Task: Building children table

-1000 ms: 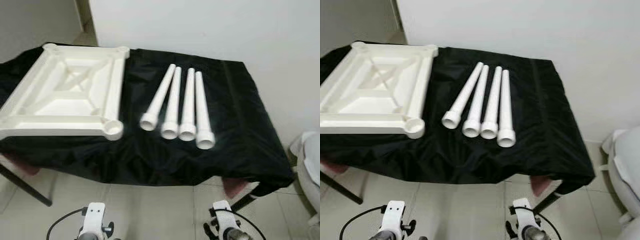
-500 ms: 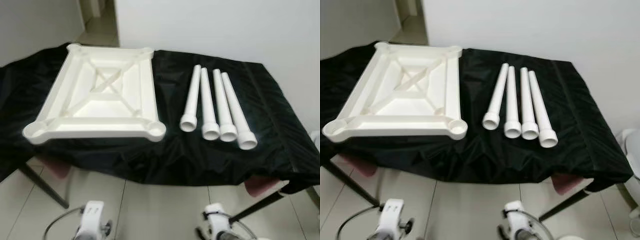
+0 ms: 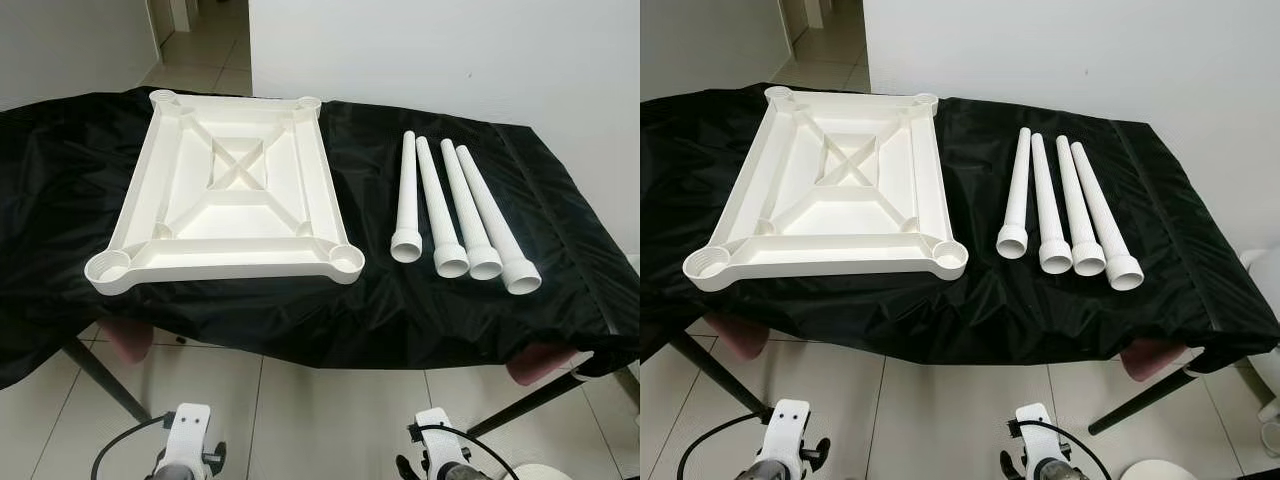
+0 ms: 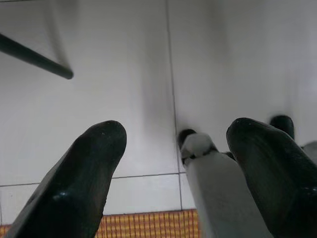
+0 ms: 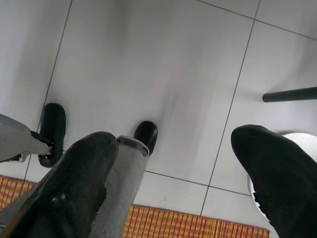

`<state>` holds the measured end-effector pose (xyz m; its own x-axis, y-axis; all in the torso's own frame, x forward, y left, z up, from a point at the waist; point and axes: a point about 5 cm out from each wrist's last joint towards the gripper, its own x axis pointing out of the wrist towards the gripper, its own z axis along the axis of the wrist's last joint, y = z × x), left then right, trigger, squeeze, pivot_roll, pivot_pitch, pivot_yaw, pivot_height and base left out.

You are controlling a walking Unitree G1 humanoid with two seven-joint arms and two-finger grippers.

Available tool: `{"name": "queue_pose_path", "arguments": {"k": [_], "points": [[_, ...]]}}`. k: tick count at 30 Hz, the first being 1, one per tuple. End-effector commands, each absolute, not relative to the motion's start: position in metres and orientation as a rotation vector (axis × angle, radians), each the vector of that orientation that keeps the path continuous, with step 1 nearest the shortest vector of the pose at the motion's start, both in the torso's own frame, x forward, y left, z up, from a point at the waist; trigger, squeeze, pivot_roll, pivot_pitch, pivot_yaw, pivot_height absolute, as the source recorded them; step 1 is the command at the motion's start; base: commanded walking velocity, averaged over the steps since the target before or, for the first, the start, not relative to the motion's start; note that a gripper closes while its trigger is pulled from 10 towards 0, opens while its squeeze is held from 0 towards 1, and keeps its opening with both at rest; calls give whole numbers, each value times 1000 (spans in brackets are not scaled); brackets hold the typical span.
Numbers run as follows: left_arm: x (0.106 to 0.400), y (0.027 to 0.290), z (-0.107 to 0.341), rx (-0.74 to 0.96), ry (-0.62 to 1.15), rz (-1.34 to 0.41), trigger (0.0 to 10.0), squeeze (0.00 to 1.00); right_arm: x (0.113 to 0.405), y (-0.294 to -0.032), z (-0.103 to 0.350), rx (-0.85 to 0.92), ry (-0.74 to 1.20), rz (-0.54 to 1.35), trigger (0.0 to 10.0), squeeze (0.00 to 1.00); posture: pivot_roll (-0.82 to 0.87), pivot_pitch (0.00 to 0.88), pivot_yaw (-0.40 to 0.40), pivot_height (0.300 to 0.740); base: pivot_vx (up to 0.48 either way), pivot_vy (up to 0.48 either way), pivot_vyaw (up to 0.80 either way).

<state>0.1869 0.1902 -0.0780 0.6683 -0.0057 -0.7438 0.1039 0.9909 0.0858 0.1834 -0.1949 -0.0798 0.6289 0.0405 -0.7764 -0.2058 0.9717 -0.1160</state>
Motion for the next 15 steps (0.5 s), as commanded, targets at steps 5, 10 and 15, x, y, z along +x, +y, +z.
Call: {"name": "queue_pose_path", "arguments": {"k": [5, 10, 15], "points": [[180, 192, -81, 124, 852, -82, 10000, 0, 173, -205, -83, -200, 905, 117, 10000, 0, -82, 38, -12, 740, 0, 0, 0], [181, 194, -80, 133, 844, -88, 10000, 0, 173, -204, -83, -199, 907, 113, 10000, 0, -82, 37, -10, 740, 0, 0, 0], [184, 195, -78, 143, 834, -83, 10000, 0, 174, -203, -83, -195, 904, 117, 10000, 0, -81, 37, -10, 740, 0, -175, 0]]}}
